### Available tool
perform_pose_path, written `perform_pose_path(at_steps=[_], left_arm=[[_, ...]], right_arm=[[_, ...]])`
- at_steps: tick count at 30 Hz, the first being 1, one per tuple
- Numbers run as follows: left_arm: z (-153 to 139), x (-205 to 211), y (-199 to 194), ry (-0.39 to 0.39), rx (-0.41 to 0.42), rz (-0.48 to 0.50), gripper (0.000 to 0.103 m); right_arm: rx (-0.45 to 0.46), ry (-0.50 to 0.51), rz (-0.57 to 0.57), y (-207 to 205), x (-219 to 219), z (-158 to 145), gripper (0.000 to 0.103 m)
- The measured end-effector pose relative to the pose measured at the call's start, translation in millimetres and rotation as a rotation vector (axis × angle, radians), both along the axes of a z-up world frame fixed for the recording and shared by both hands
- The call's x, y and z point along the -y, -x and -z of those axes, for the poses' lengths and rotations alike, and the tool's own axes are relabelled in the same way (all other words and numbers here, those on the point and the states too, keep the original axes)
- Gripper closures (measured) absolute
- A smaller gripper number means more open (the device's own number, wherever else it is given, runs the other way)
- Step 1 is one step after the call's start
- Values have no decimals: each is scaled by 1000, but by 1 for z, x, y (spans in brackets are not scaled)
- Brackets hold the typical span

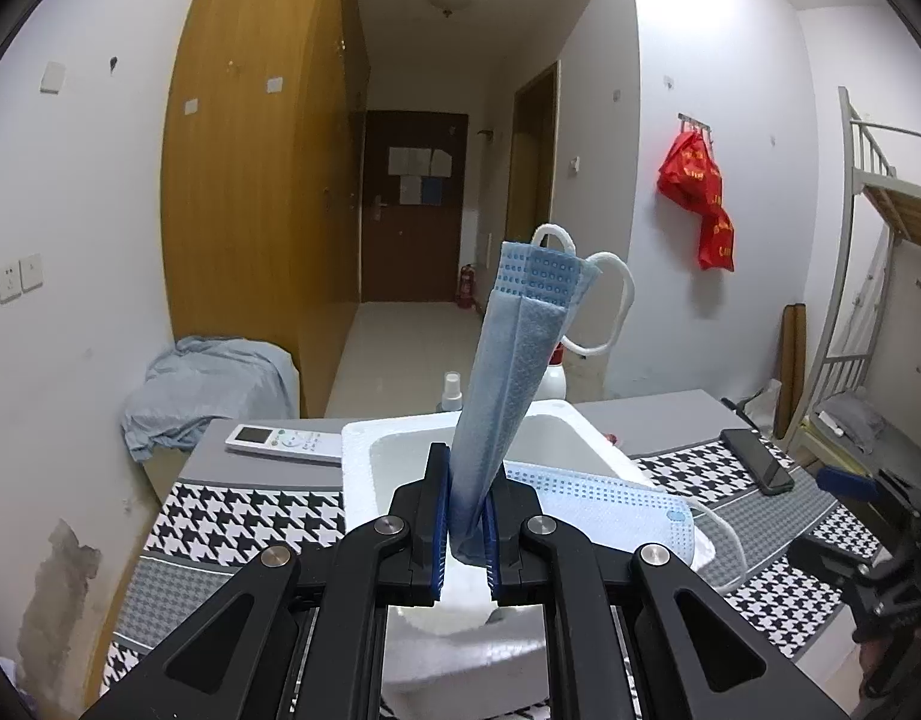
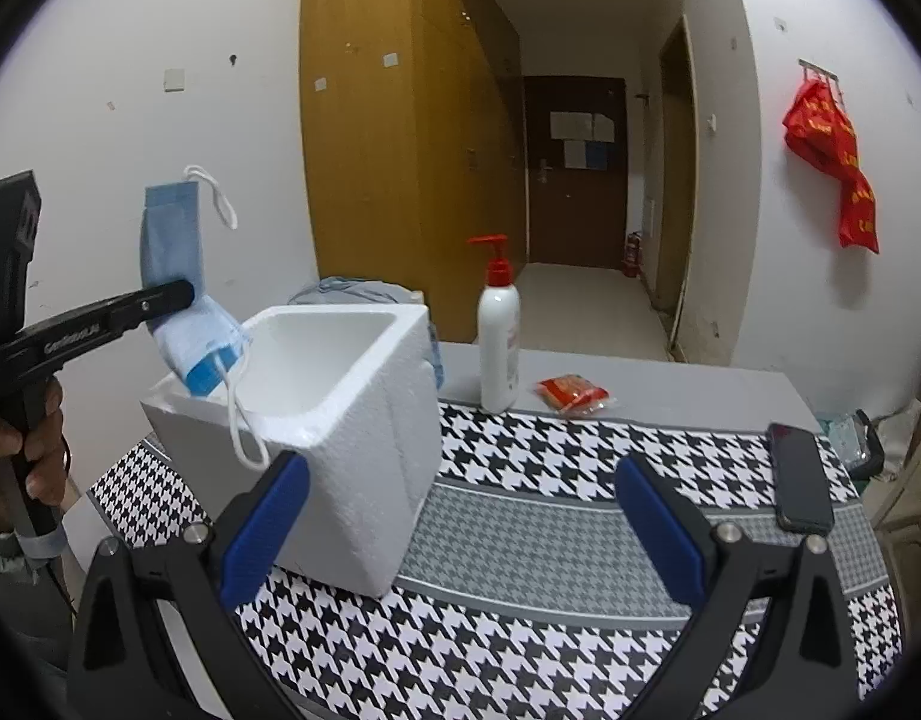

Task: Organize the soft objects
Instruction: 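Carry the blue mask over the box with the left tool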

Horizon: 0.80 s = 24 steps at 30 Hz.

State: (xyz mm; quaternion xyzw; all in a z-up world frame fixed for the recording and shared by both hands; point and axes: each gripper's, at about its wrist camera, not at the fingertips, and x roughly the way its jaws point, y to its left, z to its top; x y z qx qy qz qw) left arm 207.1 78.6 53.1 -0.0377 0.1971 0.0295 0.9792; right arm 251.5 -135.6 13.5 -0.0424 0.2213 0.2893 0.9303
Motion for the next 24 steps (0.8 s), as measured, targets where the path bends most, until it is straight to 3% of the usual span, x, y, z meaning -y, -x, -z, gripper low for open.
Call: perform_pose_path(at_steps=[24], left_arm=[[15,8,-50,-15,-98,18,93]], right_arm=[[-30,-2,126,6,42,16,0]])
